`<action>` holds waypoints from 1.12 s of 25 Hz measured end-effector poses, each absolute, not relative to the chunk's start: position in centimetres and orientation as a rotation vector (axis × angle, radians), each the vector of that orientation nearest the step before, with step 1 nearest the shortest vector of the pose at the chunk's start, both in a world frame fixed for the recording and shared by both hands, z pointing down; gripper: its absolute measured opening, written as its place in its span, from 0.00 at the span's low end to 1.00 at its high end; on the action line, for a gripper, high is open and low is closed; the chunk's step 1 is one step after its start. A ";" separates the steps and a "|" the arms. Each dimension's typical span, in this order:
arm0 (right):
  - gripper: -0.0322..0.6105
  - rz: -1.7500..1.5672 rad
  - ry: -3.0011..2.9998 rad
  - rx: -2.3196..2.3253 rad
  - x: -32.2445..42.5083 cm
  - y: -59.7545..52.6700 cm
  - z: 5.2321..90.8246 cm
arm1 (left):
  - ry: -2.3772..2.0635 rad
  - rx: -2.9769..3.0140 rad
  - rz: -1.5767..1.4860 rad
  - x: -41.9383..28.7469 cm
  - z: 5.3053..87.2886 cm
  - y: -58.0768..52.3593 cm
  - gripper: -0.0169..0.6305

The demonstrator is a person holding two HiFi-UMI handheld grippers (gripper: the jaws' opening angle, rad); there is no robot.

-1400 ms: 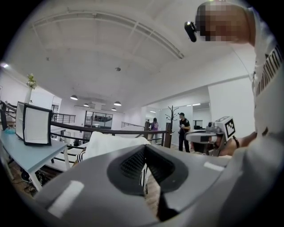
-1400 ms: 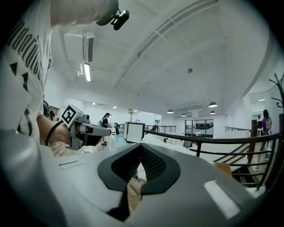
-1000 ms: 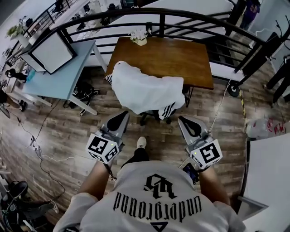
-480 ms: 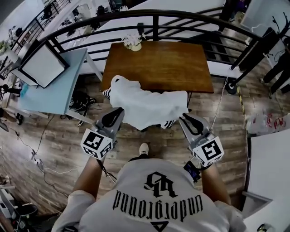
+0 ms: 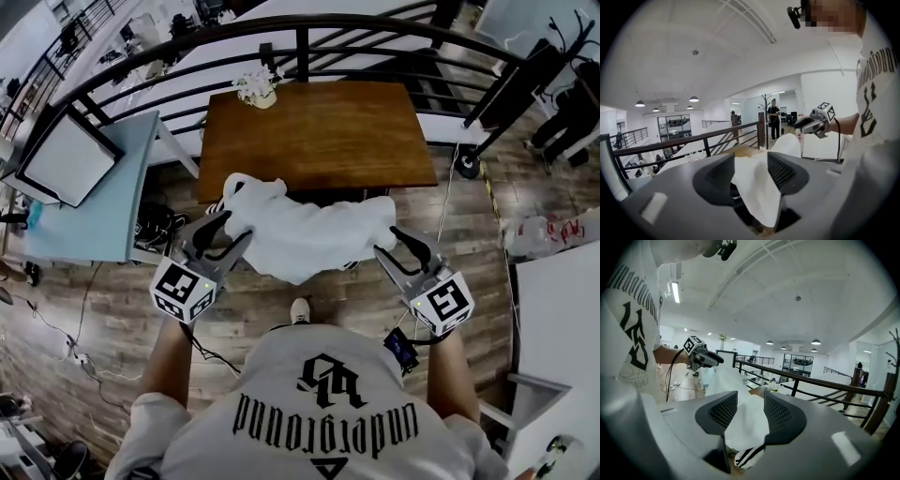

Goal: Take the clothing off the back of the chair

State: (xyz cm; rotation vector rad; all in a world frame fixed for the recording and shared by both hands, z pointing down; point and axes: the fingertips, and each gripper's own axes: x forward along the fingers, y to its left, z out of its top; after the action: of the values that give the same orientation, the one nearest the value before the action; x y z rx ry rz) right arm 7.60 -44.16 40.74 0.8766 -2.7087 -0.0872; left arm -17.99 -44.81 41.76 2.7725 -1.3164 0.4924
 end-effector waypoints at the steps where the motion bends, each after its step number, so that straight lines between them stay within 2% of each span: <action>1: 0.29 -0.088 -2.699 0.858 7.6 -44.4 41.1 | -1.291 2.793 0.512 -18.1 41.8 -45.3 0.42; 6: 0.33 -0.079 -2.615 0.735 7.0 -44.0 42.4 | -0.990 2.987 0.691 -17.3 41.7 -46.0 0.55; 14: 0.38 -0.083 -2.564 0.678 5.3 -46.0 43.0 | -0.572 3.118 0.926 -17.0 42.8 -46.8 0.63; 24: 0.39 0.072 -2.661 0.575 4.5 -47.1 43.6 | -0.346 3.104 0.914 -16.3 45.1 -47.6 0.62; 28: 0.38 0.094 -2.669 0.531 4.6 -47.3 43.5 | -0.293 3.105 0.901 -16.3 44.8 -47.7 0.54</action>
State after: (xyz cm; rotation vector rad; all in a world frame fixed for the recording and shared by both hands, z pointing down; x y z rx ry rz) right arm 4.58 -47.26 43.47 0.5314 -2.6692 0.0936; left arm -16.31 -47.65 44.77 3.1054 -0.2932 0.9013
